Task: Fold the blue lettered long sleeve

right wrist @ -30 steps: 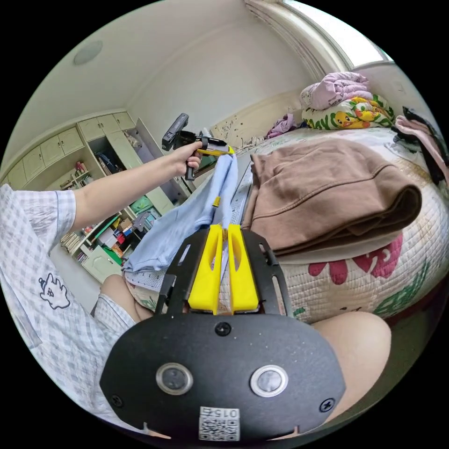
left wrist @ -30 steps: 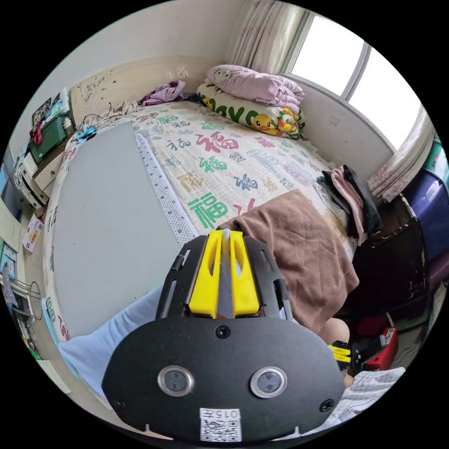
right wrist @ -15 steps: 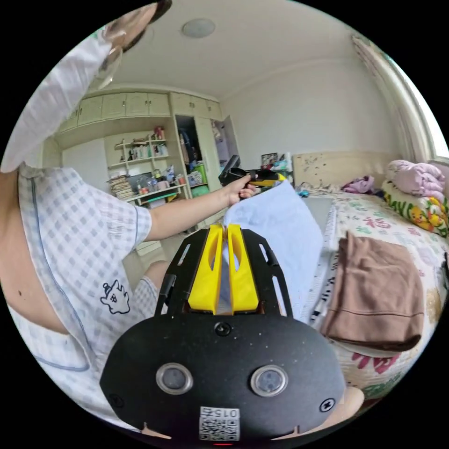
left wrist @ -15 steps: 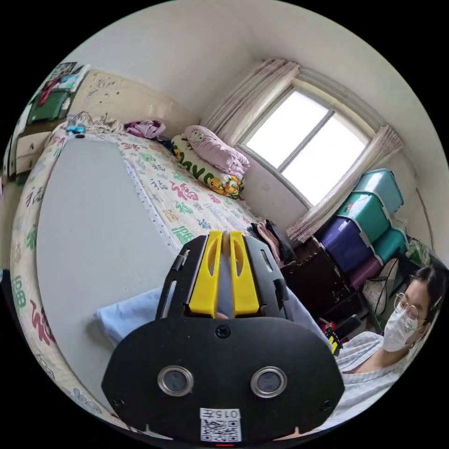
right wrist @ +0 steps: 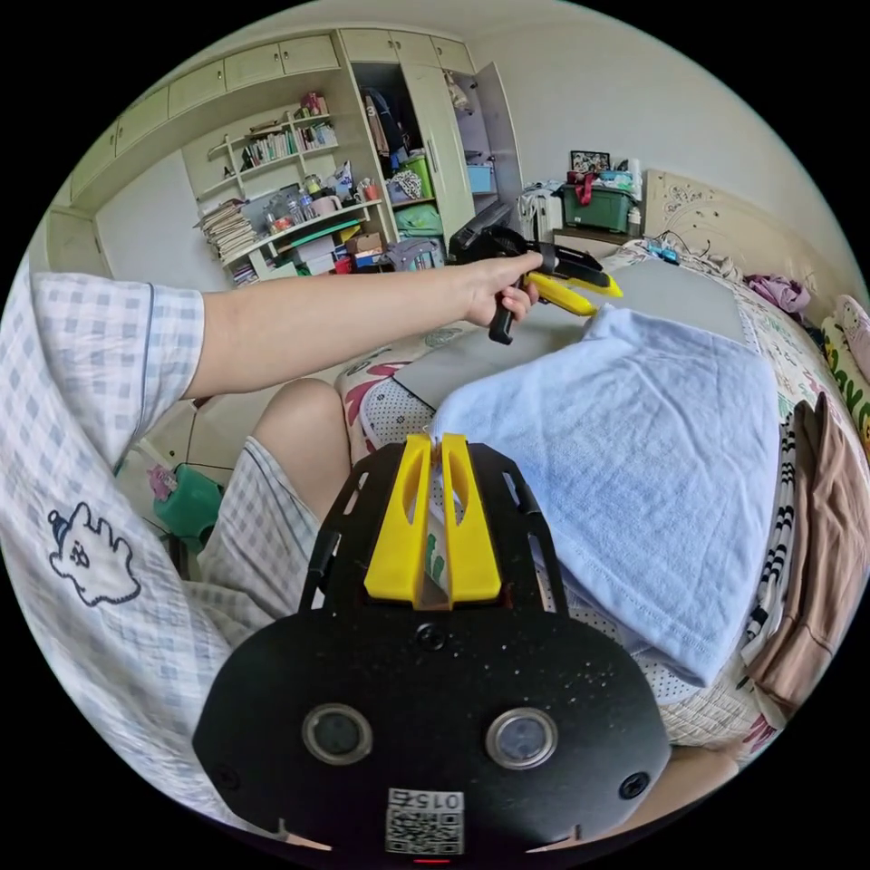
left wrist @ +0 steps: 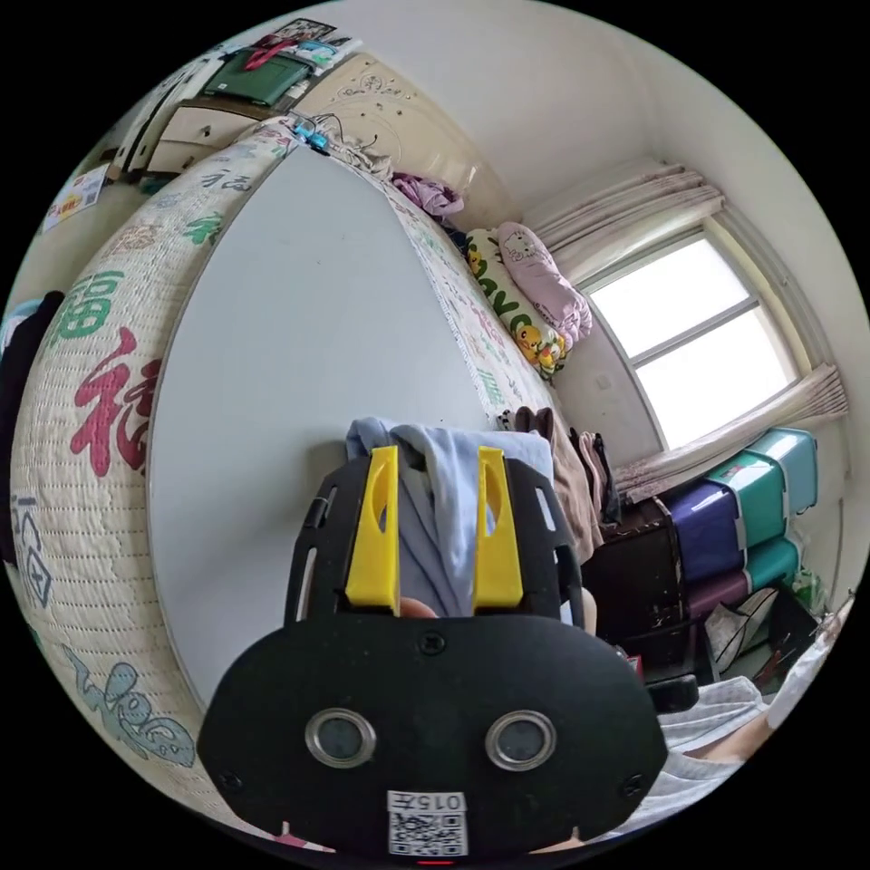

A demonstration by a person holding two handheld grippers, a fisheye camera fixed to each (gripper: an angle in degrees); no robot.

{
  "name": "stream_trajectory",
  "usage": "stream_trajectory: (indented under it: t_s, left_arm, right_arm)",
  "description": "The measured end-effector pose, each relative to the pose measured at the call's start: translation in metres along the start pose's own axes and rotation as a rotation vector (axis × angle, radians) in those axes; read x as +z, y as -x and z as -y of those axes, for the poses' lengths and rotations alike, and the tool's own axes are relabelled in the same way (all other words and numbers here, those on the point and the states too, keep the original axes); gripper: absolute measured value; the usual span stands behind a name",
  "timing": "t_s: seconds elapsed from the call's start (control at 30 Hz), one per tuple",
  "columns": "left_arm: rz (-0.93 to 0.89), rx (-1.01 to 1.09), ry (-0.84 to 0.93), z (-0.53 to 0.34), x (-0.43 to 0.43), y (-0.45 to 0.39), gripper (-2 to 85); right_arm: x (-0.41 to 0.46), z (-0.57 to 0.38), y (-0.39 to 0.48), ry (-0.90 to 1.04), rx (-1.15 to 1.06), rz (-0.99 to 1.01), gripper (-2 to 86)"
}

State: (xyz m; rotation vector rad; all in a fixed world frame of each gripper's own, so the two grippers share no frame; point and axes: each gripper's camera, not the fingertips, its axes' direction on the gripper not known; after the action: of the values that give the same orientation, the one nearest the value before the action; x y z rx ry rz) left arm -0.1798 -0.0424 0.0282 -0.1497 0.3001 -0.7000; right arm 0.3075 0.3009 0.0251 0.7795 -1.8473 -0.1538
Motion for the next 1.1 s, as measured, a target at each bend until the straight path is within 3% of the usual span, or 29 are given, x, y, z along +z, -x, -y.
stream_trajectory:
  t_s: [0.13,0.23,0.6,0.9,1.1]
  left_arm:
    - [0.135,0.063,0.031,0.008,0.005,-0.018,3.8]
    - [0.119,0.102,-0.034,0.009,-0.014,-0.029,1.3]
    - [0.360,0.166,0.002,-0.002,0.000,-0.034,0.2]
    - [0.368,0.164,0.013,-0.011,-0.006,-0.043,2.2]
    - [0.249,0.240,0.010,-0.089,-0.073,-0.075,5.1]
  right_arm:
    - [0.015,-0.019,-0.002,0.017,-0.001,-0.007,0.8]
    - [0.023,-0.030,-0.002,0.009,-0.012,-0.008,0.7]
    - [0.120,-0.048,-0.017,0.124,-0.056,0.022,1.0]
    - [0.123,-0.046,0.003,0.101,-0.163,-0.046,4.8]
    - [0.033,-0.054,-0.021,-0.035,-0.137,0.151,6.9]
